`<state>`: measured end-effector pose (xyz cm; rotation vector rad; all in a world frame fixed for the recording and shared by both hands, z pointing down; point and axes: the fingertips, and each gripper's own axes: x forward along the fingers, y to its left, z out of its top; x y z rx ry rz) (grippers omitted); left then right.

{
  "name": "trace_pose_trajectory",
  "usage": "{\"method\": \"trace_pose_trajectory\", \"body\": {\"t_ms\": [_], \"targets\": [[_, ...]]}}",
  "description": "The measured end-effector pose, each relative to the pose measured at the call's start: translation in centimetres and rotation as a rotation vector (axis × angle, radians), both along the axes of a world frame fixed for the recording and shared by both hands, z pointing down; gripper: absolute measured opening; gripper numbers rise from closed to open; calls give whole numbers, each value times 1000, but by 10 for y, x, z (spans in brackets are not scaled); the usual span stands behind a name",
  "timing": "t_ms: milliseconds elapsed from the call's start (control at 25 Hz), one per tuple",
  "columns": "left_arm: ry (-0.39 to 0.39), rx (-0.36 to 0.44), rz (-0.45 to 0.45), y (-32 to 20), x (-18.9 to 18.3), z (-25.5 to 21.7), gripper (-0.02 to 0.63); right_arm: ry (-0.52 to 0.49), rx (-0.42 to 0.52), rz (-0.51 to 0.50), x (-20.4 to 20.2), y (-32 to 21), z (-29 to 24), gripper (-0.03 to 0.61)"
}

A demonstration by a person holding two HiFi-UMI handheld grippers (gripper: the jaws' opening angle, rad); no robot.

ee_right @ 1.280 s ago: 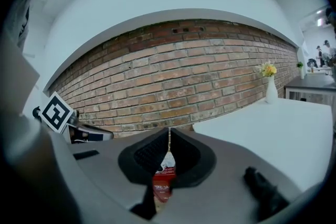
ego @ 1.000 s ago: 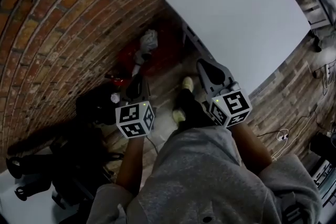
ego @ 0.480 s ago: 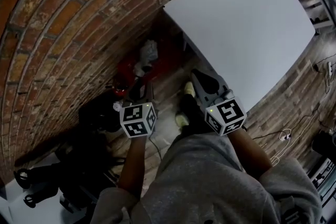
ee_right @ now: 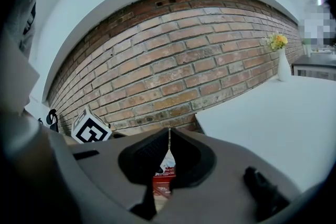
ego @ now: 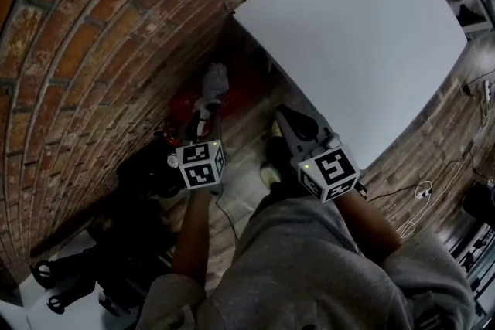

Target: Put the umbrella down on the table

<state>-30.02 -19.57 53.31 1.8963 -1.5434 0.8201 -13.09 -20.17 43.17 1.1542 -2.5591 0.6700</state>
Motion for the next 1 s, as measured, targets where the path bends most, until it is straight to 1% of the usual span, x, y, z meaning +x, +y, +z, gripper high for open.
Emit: {"method": "trace_pose_trajectory", "body": {"t_ms": [120, 440, 640, 800, 1000], "targets": [[-27, -18, 15, -9, -3, 16, 170, -2, -2, 1, 2, -6, 4, 29], [-41, -73, 19, -21, -5, 48, 179, -2, -34, 16, 7, -9, 20, 29], [-77, -97, 66, -29, -3, 66, 186, -3, -56, 14, 8, -6, 36, 29], [-97, -122, 78, -31, -3, 83, 189, -4, -95, 19, 7, -3, 56, 29], [-119, -151, 86, -32, -9, 106, 195, -13, -116, 23, 6, -4, 70, 29]]}}
